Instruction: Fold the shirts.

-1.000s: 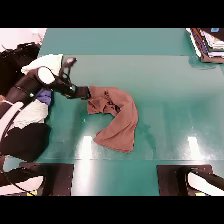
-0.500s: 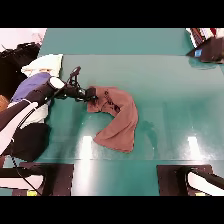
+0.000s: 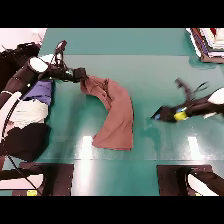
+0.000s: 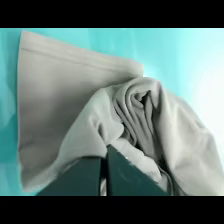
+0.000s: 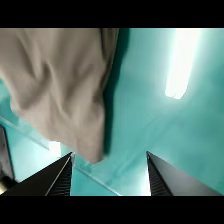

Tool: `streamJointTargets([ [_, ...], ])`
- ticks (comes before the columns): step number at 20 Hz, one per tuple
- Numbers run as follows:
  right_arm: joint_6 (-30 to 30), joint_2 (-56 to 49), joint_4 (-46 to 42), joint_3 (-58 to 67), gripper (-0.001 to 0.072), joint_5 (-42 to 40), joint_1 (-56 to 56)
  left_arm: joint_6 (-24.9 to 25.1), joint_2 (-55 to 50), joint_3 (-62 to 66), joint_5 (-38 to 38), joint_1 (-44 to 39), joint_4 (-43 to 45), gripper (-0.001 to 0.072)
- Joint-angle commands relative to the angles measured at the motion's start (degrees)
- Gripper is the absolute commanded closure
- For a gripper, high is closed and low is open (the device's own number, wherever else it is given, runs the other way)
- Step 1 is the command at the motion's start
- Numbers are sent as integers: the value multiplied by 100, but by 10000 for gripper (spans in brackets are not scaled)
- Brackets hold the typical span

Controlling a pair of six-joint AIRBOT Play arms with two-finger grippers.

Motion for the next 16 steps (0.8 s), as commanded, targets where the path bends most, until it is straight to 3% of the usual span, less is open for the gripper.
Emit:
streamJointTargets([
  [1,9,-352,931,-1117,209,-1220,1200,7,24,149,-177,26,236,684],
  [3,-35,-837,1141,-1086,210,-1545,1797,7,24,149,-254,28,256,684],
  [6,-144,-1515,1062,-658,287,-1648,2328,7,24,149,-361,26,308,684],
  [8,-146,-1794,876,-372,540,-1683,2435,7,24,149,-452,28,323,684],
  [10,-138,-1873,382,-109,691,-1620,2417,7,57,155,-450,28,328,684],
  [16,643,-804,-1980,1095,692,-599,1285,13,1078,778,-337,28,1335,684],
])
